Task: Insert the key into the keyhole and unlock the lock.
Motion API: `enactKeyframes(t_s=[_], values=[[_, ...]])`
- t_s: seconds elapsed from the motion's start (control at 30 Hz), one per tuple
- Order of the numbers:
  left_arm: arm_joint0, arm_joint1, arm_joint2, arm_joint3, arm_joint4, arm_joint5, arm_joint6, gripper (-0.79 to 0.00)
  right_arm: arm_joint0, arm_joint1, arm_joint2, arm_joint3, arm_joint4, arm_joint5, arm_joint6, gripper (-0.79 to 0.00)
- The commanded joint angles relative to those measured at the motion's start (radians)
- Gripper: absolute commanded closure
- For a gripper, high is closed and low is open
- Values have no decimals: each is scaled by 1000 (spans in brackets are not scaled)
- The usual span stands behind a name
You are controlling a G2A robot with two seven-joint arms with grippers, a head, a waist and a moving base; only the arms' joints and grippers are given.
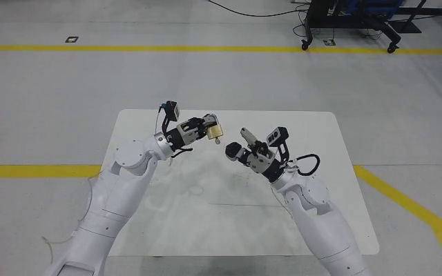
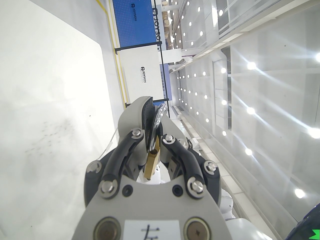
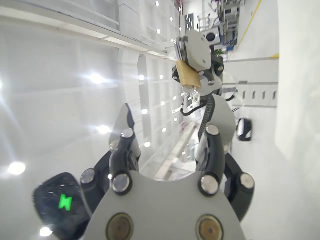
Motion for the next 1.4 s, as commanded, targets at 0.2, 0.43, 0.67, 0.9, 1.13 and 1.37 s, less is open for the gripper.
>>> enactKeyframes(t_s=[0.2,0.43,0.67,0.9,1.13,1.37], values=[[-15,-2,61,-9,199,13,42,0,-118,23,165,-164,-205,-160,-126,-785],[-56,-14,176,17,389,67,0,0,-118,23,165,-164,-205,-160,-126,-785],[-96,-27,300,58,610,130,-54,0,-118,23,165,-164,-205,-160,-126,-785],[-117,-38,363,83,721,188,-104,0,-118,23,165,-164,-205,-160,-126,-785],[-126,-41,363,99,749,199,-119,-785,-118,23,165,-164,-205,-160,-126,-785],[-120,-37,331,92,746,182,-100,-785,-118,23,165,-164,-205,-160,-126,-785]])
